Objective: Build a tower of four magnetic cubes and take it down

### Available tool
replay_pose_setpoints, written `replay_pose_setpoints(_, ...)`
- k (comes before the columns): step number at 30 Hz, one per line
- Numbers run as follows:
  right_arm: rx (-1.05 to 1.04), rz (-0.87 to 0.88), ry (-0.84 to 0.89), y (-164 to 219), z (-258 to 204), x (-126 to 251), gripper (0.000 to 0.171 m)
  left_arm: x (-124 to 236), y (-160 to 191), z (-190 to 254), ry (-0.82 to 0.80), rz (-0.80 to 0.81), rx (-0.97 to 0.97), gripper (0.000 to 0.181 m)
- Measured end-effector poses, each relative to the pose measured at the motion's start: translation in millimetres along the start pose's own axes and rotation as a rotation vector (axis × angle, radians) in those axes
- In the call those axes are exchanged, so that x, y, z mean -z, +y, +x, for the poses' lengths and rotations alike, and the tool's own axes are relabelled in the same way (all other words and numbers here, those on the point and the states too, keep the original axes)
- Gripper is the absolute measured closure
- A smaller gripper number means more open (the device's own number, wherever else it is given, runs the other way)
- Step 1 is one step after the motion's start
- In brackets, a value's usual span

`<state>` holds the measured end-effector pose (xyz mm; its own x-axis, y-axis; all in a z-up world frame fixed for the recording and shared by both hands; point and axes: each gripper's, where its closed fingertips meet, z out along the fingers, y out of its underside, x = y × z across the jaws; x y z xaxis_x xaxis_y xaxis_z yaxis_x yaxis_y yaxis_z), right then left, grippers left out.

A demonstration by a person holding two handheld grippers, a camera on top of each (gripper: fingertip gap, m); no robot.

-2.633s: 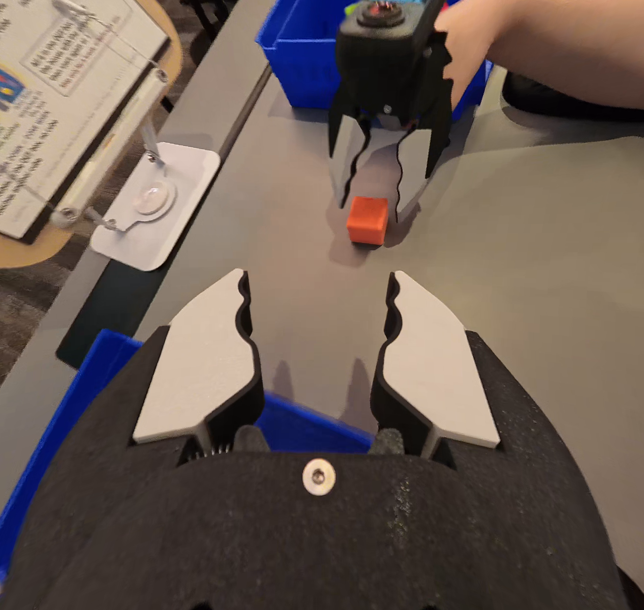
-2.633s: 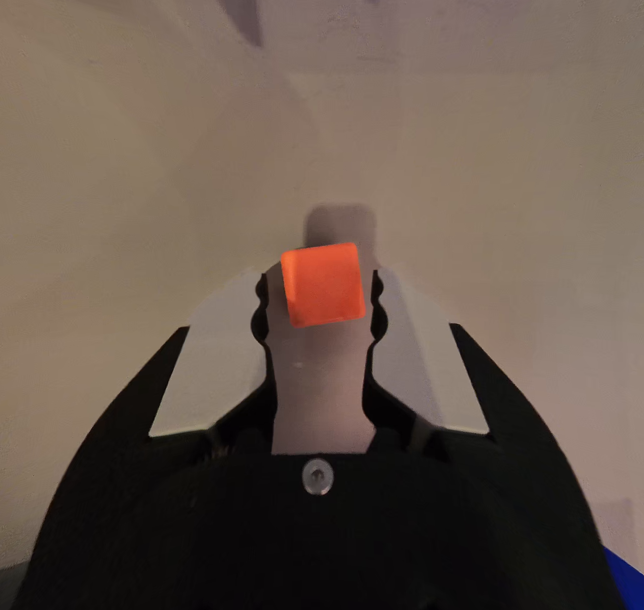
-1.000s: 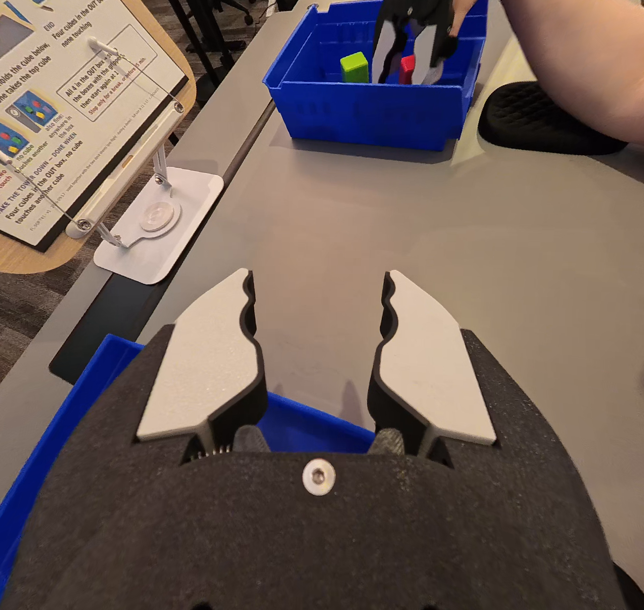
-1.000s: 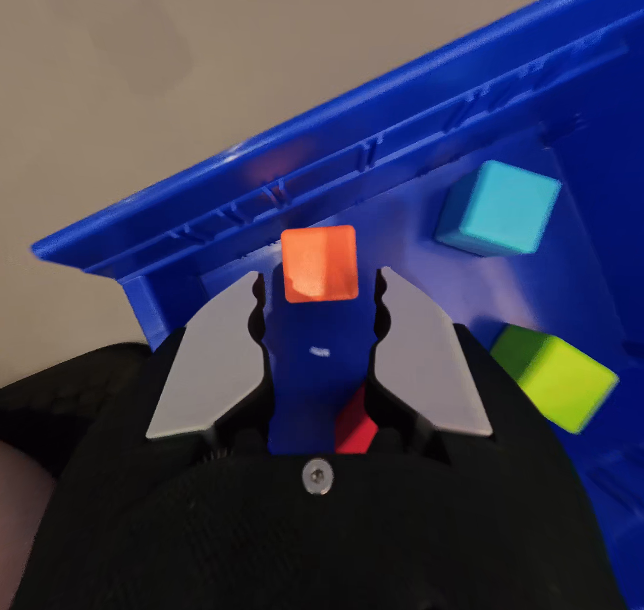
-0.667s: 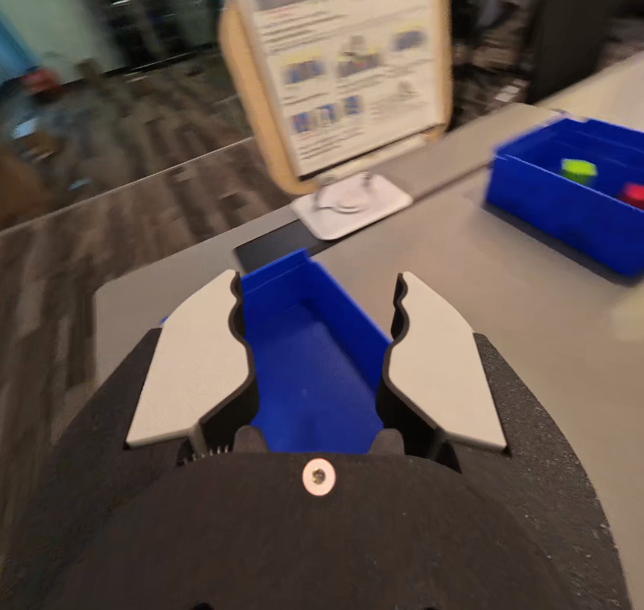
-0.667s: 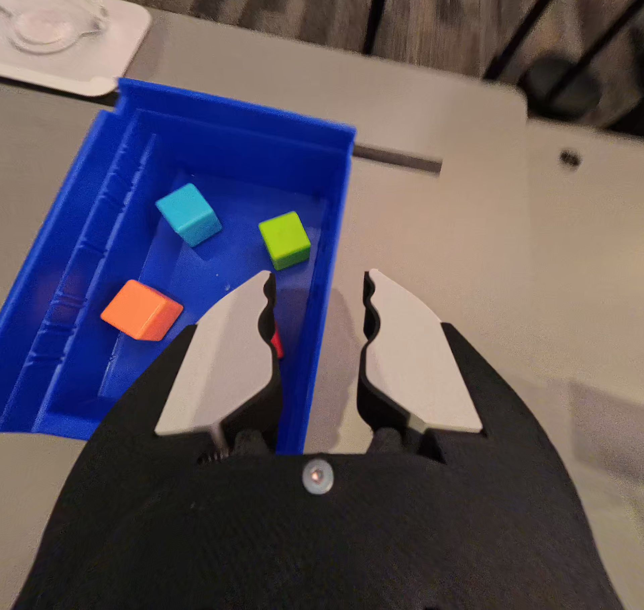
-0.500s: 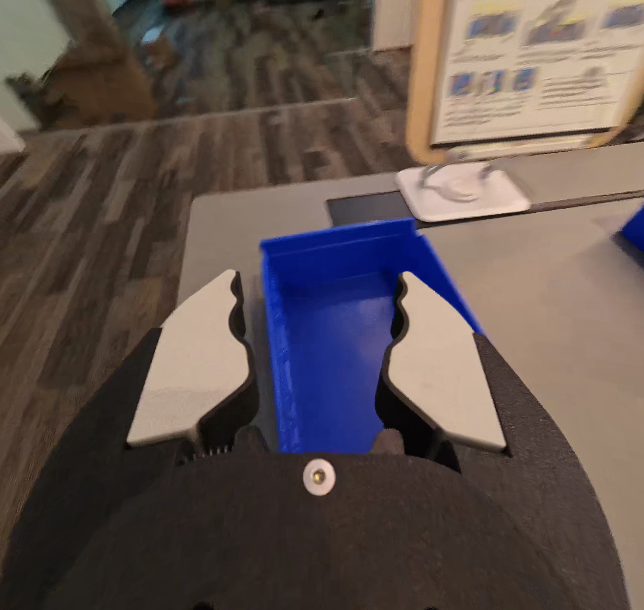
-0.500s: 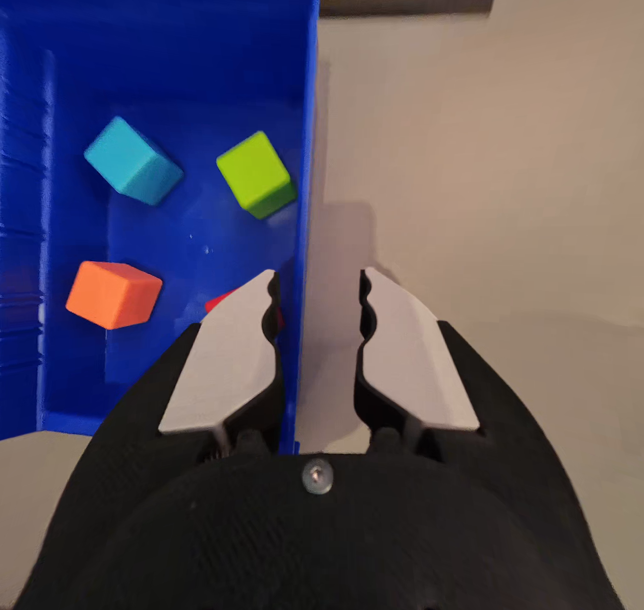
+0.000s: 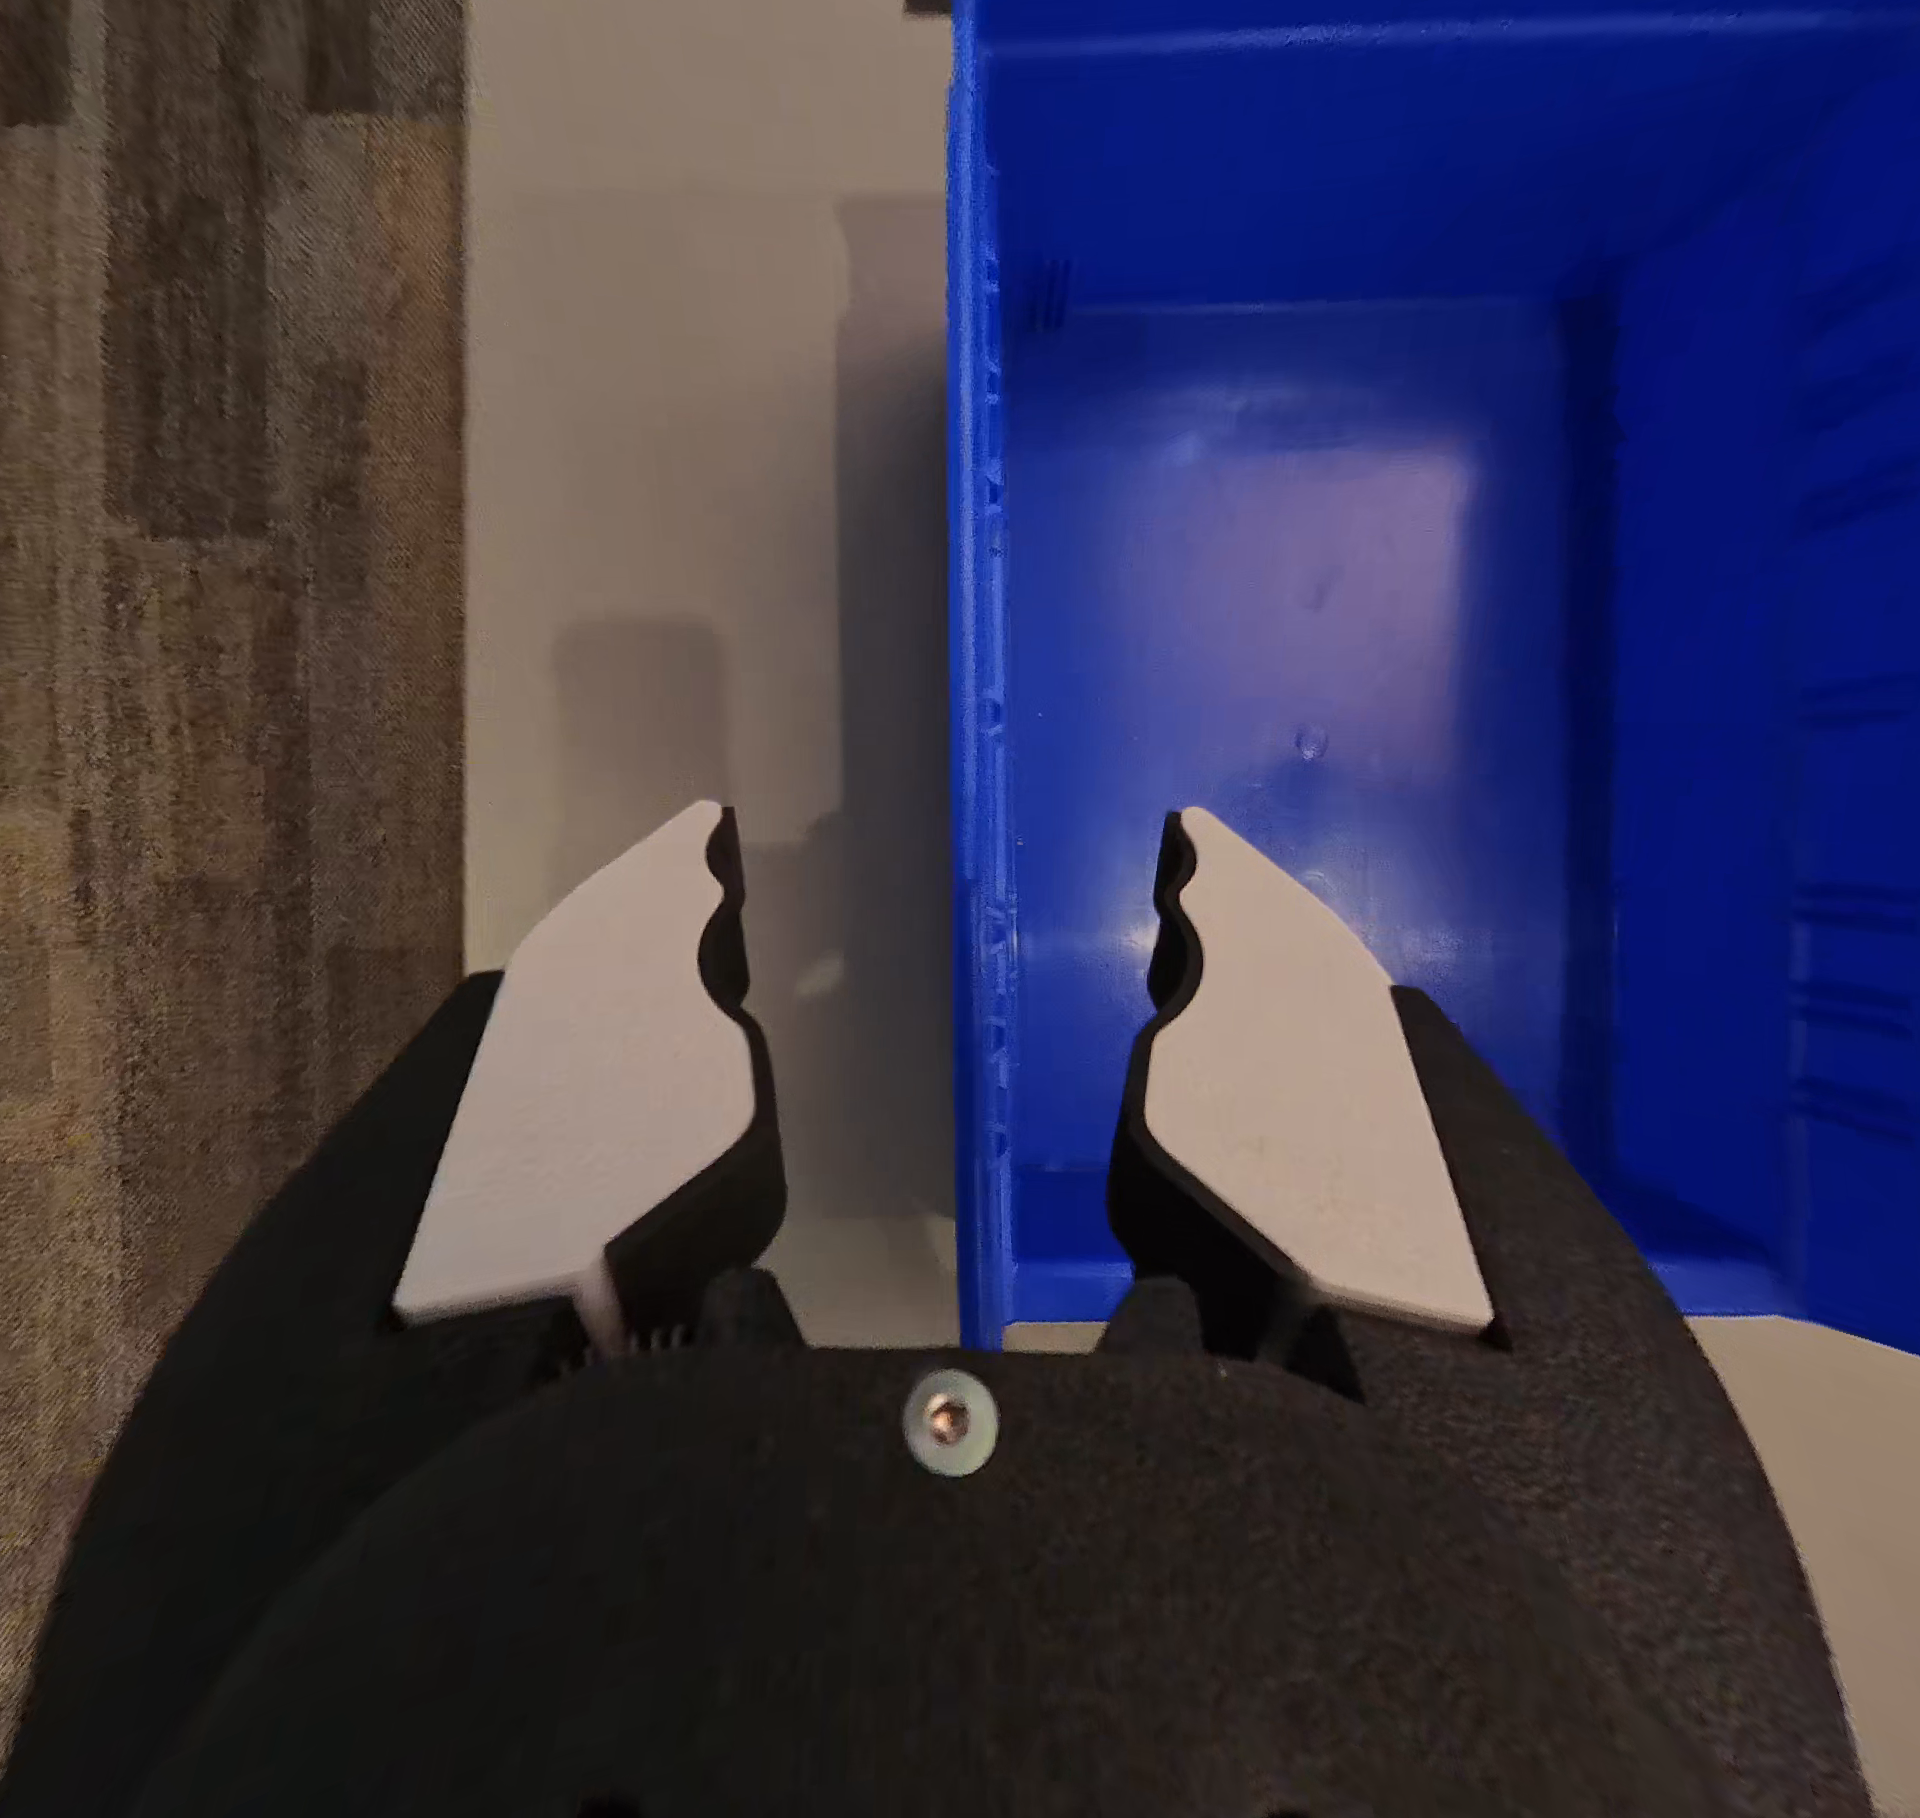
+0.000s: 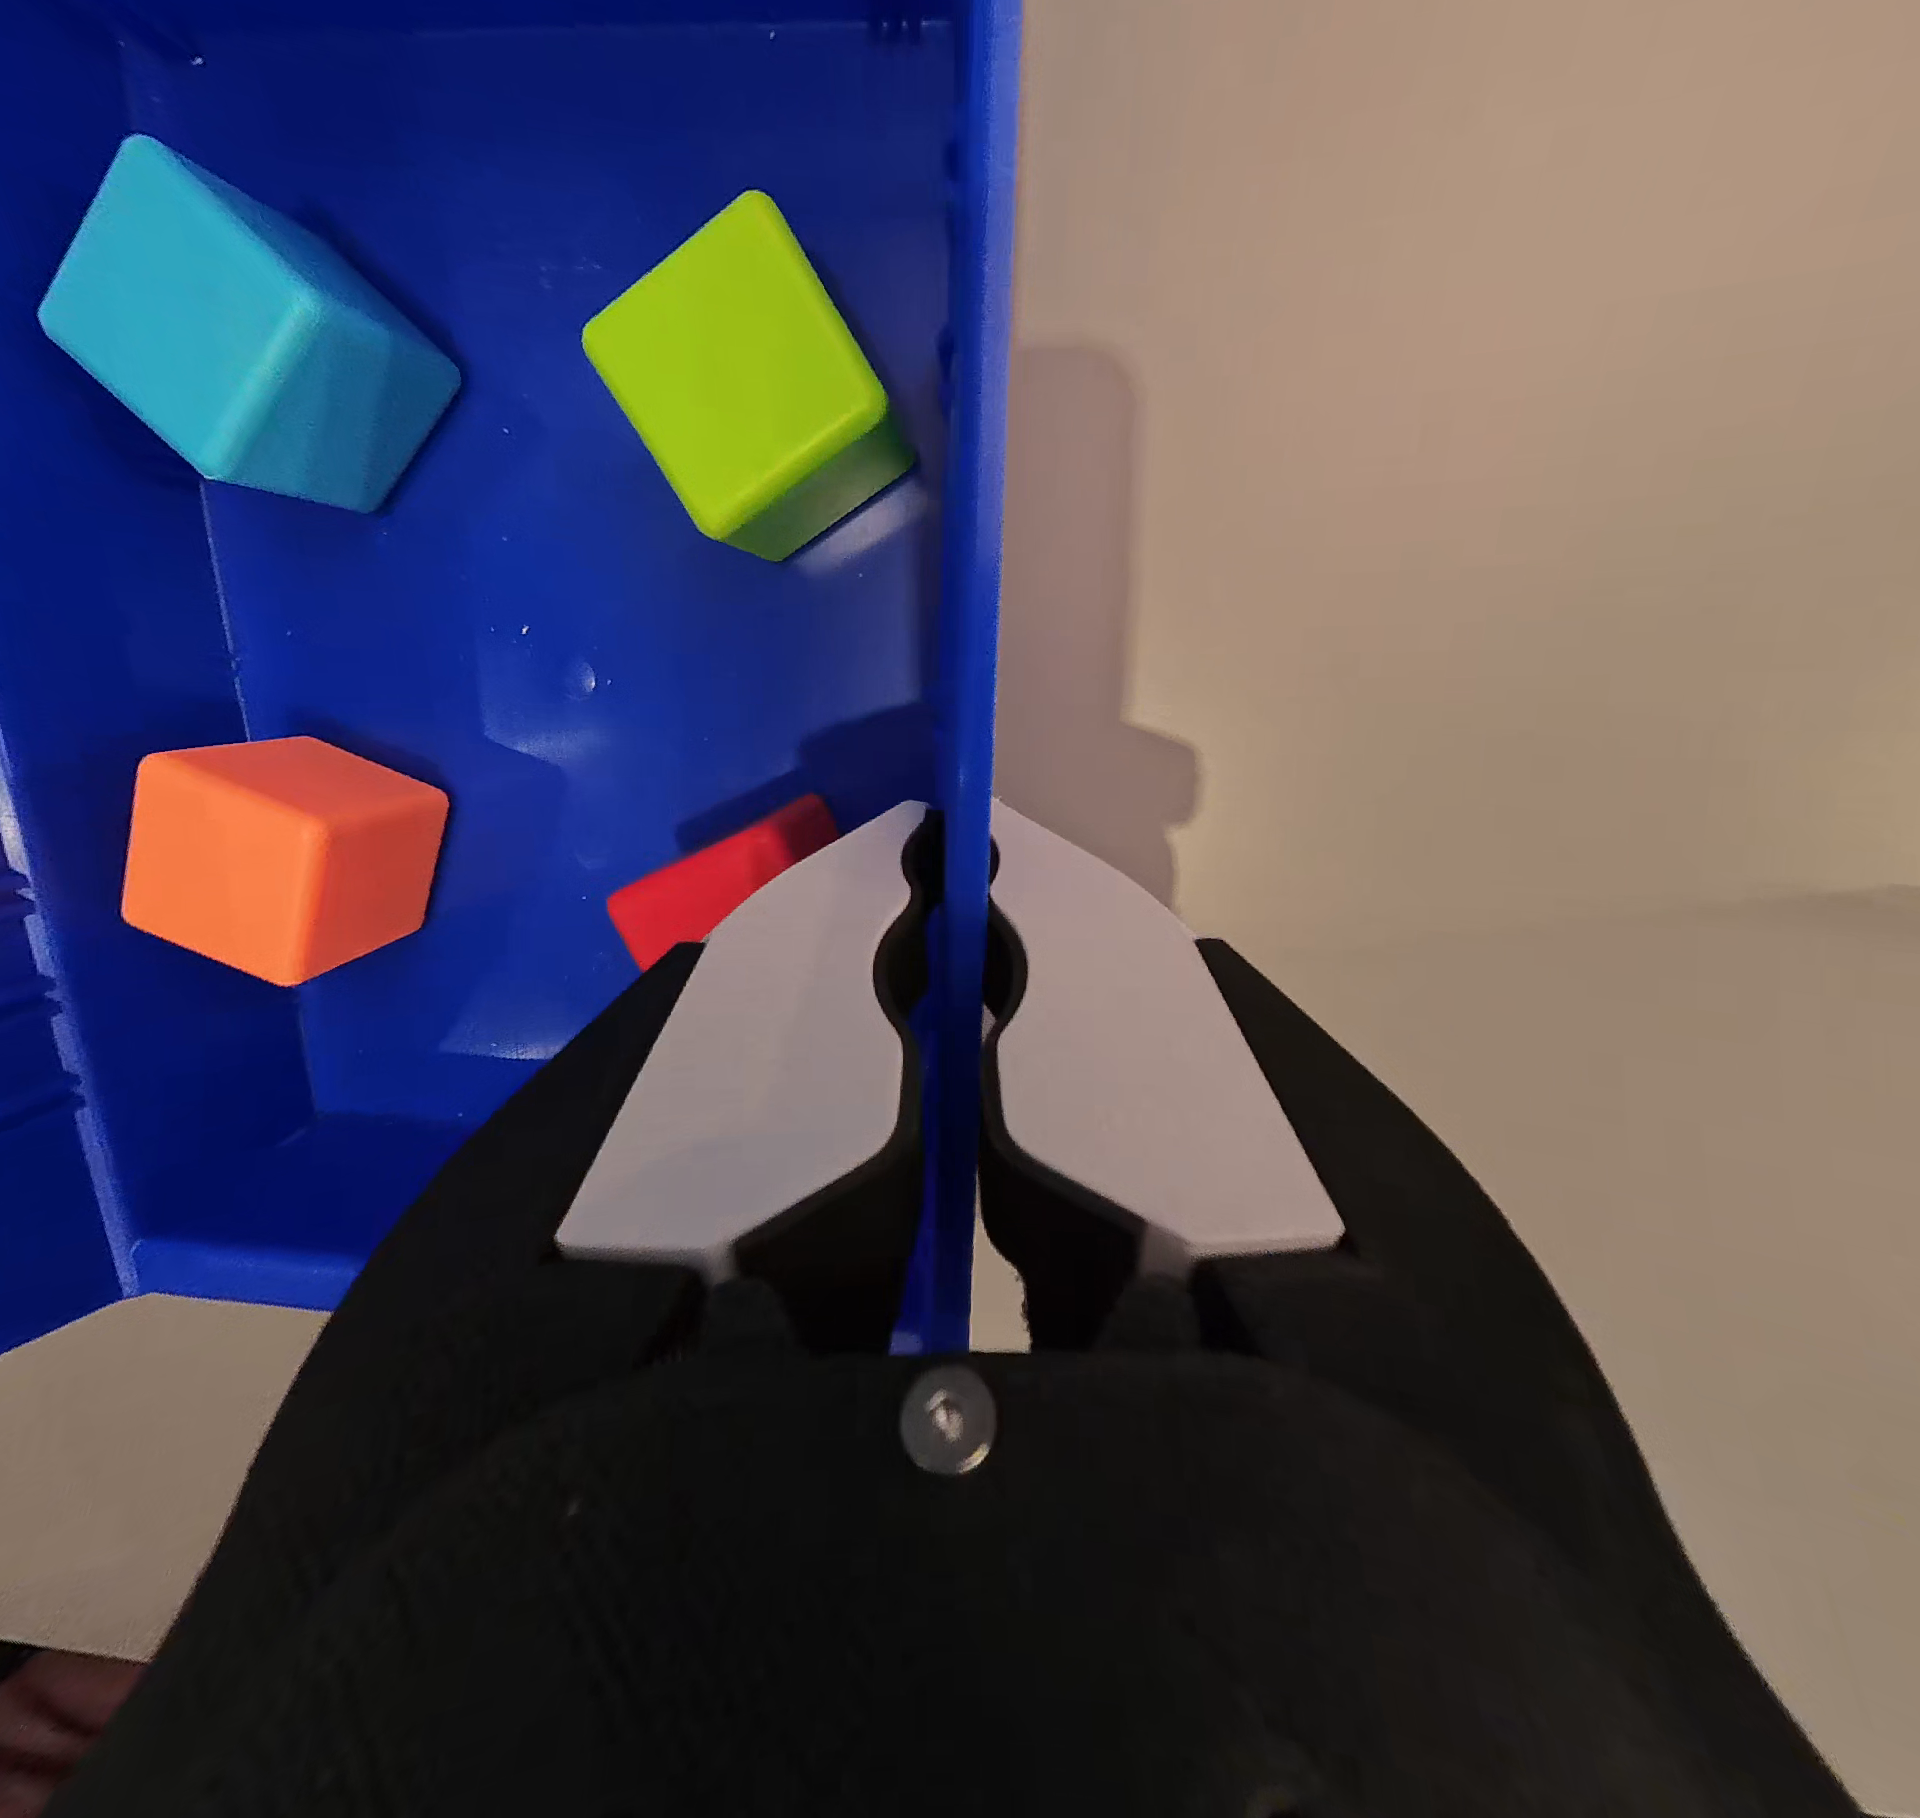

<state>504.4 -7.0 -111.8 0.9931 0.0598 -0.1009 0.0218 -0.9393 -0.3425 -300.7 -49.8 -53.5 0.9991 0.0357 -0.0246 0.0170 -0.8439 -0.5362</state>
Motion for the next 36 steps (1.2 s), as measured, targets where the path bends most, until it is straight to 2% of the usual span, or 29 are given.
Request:
replay_pose_setpoints(3,-0.006,0.008,-0.012,0,0,0,0.165,-15,9,9,0.048,-0.070,-0.002,0.109)
replay_pose_setpoints(6,-0.014,0.008,-0.023,1,-1,0,0.165,-29,21,6,0.026,-0.151,0.001,0.115)
replay_pose_setpoints(9,0.002,-0.014,-0.034,3,-6,0,0.164,-38,32,19,0.099,-0.227,-0.002,0.151)
replay_pose_setpoints(11,0.008,-0.033,-0.062,5,-15,0,0.164,-43,36,14,0.041,-0.264,-0.026,0.173)
replay_pose_setpoints(17,0.077,-0.097,-0.070,3,-49,-4,0.164,-45,32,59,0.098,-0.291,-0.129,0.174)
replay_pose_setpoints(22,0.176,-0.141,-0.062,1,-86,-8,0.163,-50,25,98,0.005,-0.299,-0.278,0.163)
replay_pose_setpoints(31,0.297,-0.158,-0.121,-2,-153,-16,0.163,-55,17,161,-0.024,-0.245,-0.417,0.154)
replay_pose_setpoints(36,0.381,-0.144,-0.022,-8,-164,-27,0.158,-56,17,174,-0.089,-0.234,-0.472,0.149)
